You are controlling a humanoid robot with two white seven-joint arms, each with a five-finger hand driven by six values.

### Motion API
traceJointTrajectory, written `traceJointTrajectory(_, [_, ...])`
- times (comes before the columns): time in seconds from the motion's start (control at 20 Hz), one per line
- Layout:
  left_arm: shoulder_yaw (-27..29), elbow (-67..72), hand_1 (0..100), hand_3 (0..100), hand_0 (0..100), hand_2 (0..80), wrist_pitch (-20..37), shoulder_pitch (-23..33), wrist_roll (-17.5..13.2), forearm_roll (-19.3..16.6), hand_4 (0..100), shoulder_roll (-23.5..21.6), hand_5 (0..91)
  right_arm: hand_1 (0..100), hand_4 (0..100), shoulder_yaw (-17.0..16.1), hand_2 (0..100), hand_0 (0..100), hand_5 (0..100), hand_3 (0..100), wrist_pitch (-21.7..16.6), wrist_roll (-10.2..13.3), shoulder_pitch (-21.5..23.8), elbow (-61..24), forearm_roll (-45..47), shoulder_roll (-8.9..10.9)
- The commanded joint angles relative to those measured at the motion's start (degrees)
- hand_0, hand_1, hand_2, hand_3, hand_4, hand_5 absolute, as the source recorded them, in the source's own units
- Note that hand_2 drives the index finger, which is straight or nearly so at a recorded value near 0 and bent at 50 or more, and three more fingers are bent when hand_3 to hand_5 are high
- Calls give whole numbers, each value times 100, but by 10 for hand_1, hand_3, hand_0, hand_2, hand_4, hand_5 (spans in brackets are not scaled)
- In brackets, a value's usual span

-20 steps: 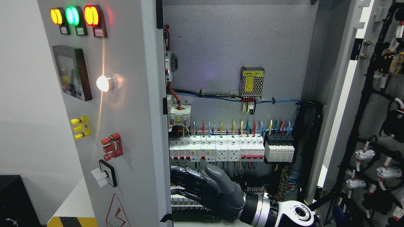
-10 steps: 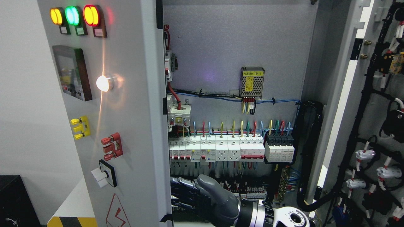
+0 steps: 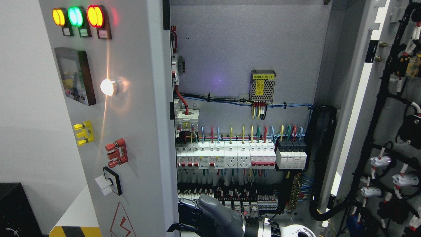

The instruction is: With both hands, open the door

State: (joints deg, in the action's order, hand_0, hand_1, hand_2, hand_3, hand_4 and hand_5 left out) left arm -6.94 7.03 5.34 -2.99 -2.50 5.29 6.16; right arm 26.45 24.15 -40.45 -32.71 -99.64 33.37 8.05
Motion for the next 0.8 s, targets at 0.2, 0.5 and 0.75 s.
traceJointTrajectory(0.2, [0, 0, 0, 0, 0, 0, 2, 0, -5, -1, 0, 0, 0, 0, 0, 387, 0, 0, 0, 0, 2, 11, 19, -100, 3, -58])
traceJointTrajectory(0.5, [0, 0, 0, 0, 0, 0, 2, 0, -5, -1, 0, 0, 0, 0, 0, 571, 0, 0, 0, 0, 2, 2, 1, -205, 12, -67])
traceJointTrajectory(0.75, [0, 0, 0, 0, 0, 0, 3, 0, -5, -1, 0, 0, 0, 0, 0, 650, 0, 0, 0, 0, 2, 2, 19, -389, 12, -137])
